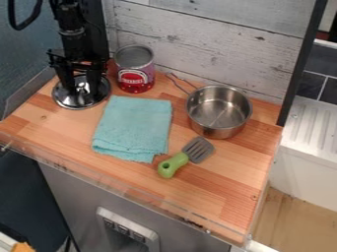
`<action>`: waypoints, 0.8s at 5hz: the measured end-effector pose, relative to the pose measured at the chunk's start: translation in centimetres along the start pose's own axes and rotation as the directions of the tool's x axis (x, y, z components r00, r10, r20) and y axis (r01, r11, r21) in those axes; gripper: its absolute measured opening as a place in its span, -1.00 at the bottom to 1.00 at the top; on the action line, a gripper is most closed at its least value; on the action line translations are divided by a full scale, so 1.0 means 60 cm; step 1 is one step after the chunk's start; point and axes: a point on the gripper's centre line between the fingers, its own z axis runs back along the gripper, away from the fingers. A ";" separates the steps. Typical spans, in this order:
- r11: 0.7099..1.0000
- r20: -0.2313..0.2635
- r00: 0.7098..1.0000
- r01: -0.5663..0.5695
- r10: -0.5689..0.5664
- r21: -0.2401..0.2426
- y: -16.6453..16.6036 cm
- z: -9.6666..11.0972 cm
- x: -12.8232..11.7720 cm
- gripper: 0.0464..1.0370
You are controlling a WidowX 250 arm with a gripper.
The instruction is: Pick up the lid of the pot and place it over the pot
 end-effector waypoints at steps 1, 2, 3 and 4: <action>1.000 0.003 1.000 0.005 -0.005 0.003 0.000 0.001 0.001 -0.30; 1.000 0.001 1.000 0.000 0.000 0.005 -0.001 0.000 0.000 -0.52; 0.999 -0.020 1.000 -0.010 0.011 0.036 -0.005 0.013 -0.021 -0.52; 0.994 0.057 0.996 -0.076 0.071 0.074 -0.014 0.088 -0.035 -0.52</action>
